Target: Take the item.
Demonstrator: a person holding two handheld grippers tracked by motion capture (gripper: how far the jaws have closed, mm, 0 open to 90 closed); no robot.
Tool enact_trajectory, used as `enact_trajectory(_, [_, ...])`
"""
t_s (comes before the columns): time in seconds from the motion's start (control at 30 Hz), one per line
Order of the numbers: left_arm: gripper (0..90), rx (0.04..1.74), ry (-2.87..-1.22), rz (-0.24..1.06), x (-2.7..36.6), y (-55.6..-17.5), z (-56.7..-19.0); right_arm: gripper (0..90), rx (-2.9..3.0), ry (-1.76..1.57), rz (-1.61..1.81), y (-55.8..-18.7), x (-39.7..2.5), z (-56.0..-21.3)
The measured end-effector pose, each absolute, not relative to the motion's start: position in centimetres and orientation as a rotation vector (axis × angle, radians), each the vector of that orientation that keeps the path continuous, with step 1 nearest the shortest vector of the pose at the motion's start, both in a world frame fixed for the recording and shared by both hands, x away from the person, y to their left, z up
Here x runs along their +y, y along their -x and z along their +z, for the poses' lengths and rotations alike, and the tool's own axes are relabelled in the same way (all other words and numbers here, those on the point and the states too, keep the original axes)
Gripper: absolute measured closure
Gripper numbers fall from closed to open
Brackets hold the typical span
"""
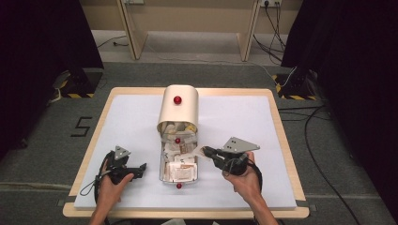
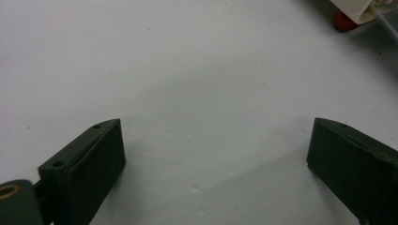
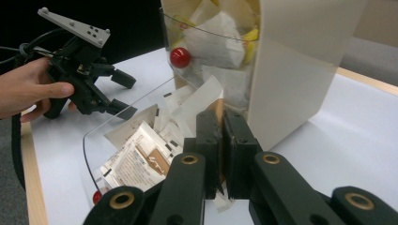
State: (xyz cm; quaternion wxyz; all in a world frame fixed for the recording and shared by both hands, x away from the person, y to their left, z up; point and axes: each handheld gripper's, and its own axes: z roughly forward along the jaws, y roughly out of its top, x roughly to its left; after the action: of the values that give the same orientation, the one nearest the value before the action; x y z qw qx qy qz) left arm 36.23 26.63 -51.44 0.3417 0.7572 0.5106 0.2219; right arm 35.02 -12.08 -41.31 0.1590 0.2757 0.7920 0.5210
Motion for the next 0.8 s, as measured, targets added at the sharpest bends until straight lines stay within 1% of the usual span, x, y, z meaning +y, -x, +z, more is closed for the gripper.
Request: enact_trajectory(0.8, [3.8, 1.328, -1.969, 0.577, 26.6, -36.2, -51.4, 86.1, 2.201, -0.906, 1.450, -36.0, -15.7, -42.0])
